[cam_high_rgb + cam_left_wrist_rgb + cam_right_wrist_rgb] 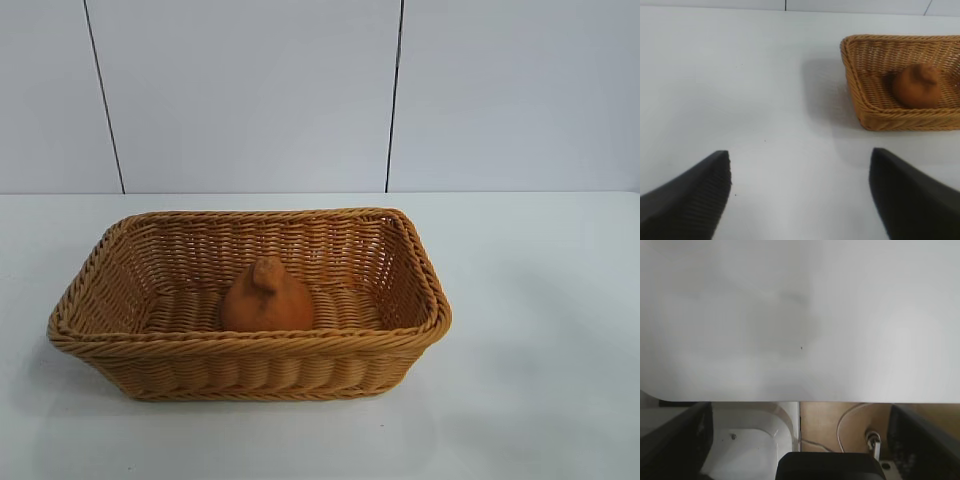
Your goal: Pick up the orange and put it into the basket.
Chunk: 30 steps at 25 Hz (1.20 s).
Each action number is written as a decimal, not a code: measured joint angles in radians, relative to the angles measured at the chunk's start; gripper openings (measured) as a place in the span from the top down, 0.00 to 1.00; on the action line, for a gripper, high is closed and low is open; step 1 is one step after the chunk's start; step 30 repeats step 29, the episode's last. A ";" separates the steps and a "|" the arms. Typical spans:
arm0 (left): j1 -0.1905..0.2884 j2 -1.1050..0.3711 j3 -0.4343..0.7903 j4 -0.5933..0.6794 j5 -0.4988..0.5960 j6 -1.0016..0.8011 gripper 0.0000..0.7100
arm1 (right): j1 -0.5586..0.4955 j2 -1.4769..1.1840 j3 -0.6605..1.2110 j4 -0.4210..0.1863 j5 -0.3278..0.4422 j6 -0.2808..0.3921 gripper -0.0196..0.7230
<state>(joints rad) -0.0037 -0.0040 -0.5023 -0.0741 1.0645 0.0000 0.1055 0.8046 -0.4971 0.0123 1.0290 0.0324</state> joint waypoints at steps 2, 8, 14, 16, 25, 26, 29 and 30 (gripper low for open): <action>0.000 0.000 0.000 0.000 0.000 0.000 0.23 | 0.000 -0.101 0.001 0.001 -0.009 -0.021 0.10; 0.000 0.000 0.000 0.000 0.000 0.000 0.23 | 0.000 -0.379 0.001 0.001 -0.009 -0.043 0.10; 0.000 0.000 0.000 0.000 0.000 0.000 0.23 | 0.000 -0.587 0.002 0.001 -0.009 -0.045 0.10; 0.000 0.000 0.000 0.000 0.000 0.000 0.23 | 0.000 -0.643 0.002 0.001 -0.009 -0.046 0.10; 0.000 0.000 0.000 0.000 0.000 0.000 0.23 | 0.000 -0.810 0.002 0.005 -0.004 -0.046 0.10; 0.000 0.000 0.000 0.000 0.000 0.000 0.23 | 0.000 -0.811 0.002 0.005 -0.004 -0.046 0.10; 0.000 0.000 0.000 -0.001 0.000 0.000 0.23 | 0.000 -0.811 0.002 0.005 -0.004 -0.046 0.10; 0.000 0.000 0.000 -0.001 0.000 0.000 0.23 | 0.000 -0.811 0.002 0.005 -0.004 -0.046 0.10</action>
